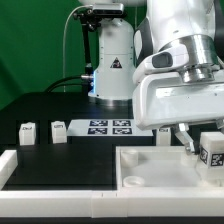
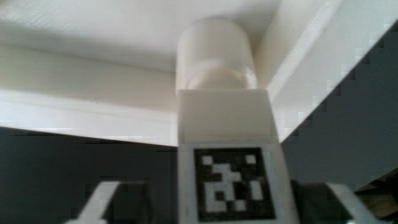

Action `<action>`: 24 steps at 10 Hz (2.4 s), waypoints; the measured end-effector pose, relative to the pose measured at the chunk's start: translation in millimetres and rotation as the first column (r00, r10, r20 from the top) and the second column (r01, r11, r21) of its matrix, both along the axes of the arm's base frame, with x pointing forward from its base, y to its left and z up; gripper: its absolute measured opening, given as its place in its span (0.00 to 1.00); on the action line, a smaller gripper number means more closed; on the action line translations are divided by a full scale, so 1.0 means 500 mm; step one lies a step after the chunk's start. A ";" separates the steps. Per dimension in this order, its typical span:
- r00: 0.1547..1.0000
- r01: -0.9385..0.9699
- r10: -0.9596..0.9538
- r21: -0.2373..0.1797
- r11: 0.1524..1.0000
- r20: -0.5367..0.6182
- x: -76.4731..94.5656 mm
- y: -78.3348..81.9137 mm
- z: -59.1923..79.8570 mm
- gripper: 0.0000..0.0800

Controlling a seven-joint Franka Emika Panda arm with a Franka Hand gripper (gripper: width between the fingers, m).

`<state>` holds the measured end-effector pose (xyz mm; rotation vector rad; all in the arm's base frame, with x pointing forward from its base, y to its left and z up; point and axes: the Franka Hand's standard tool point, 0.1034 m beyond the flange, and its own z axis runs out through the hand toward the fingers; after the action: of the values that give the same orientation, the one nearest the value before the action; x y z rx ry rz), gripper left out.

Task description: Assemble one leg

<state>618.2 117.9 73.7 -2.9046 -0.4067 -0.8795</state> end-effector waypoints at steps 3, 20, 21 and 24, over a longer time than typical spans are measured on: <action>1.000 -0.002 0.002 -0.001 1.000 0.000 0.000 0.000 0.000 0.77; 0.734 -0.078 0.003 -0.080 0.994 -0.679 0.024 0.014 0.038 0.81; 0.737 -0.079 0.006 -0.078 0.994 -0.676 0.029 0.018 0.038 0.81; 0.759 -0.008 -0.049 -0.084 0.996 -0.649 0.046 0.020 0.042 0.81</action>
Offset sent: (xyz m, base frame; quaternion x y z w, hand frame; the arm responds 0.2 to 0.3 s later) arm 0.0000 0.0000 0.0000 0.0000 0.0000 0.0000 1.0000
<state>641.2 127.9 94.9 -3.0327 -0.3422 0.1988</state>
